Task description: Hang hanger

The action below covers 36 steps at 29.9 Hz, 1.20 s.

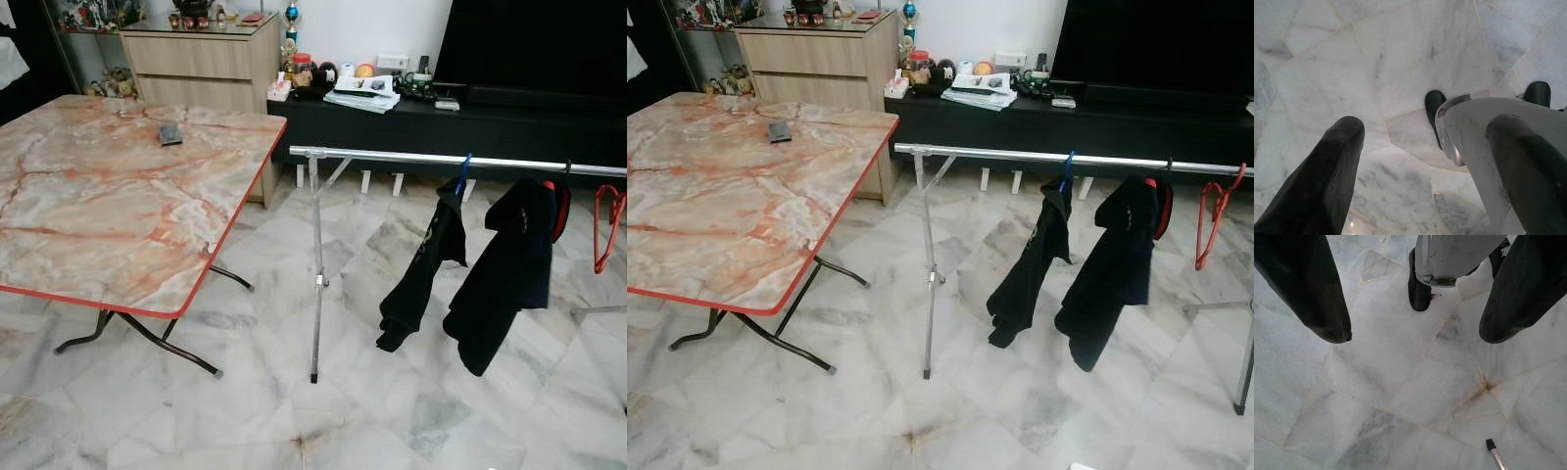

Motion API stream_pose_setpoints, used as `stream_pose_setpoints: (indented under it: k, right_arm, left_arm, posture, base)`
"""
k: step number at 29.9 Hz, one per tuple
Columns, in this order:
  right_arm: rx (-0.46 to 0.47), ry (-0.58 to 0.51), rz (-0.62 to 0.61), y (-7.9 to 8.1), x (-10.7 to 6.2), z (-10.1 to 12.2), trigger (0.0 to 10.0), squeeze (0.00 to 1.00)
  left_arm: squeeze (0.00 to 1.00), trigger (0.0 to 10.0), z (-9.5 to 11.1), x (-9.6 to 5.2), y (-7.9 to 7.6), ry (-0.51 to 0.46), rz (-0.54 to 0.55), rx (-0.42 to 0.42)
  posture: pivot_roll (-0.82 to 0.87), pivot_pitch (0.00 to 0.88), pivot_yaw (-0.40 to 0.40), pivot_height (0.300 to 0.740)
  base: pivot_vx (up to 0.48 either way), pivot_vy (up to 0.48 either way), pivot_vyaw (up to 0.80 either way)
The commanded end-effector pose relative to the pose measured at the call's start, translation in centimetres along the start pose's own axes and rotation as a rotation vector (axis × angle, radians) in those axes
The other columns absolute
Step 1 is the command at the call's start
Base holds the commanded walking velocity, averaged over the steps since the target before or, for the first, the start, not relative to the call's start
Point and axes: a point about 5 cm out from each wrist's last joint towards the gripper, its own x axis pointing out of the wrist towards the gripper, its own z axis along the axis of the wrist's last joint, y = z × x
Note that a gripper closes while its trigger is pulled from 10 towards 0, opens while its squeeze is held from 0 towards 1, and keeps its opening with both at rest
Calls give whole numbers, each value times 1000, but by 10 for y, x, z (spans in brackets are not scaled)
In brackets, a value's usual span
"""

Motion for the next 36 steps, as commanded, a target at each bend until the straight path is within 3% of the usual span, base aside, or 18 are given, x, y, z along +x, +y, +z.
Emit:
stream_pose_setpoints:
  k: [1, 10, 36]
  right_arm:
    - [6, -11, -3, -2, 0, 3, 10000, 0]
    - [25, -18, -8, -2, 0, 3, 10000, 0]
    - [24, -31, 3, 3, 1, 5, 10000, 0]
  left_arm:
    - [0, 10000, -4, -1, 1, 15, -2, 17]
    - [0, 10000, -6, -1, 1, 17, -7, -25]
    - [0, 10000, -2, -1, 5, -1, 7, 1]
  posture:
    - [77, 21, -16, 740]
    - [74, 18, -11, 740]
    - [79, 37, 2, 740]
  base:
    - [0, 0, 0]
    - [210, 0, 0]
    - [371, 0, 0]
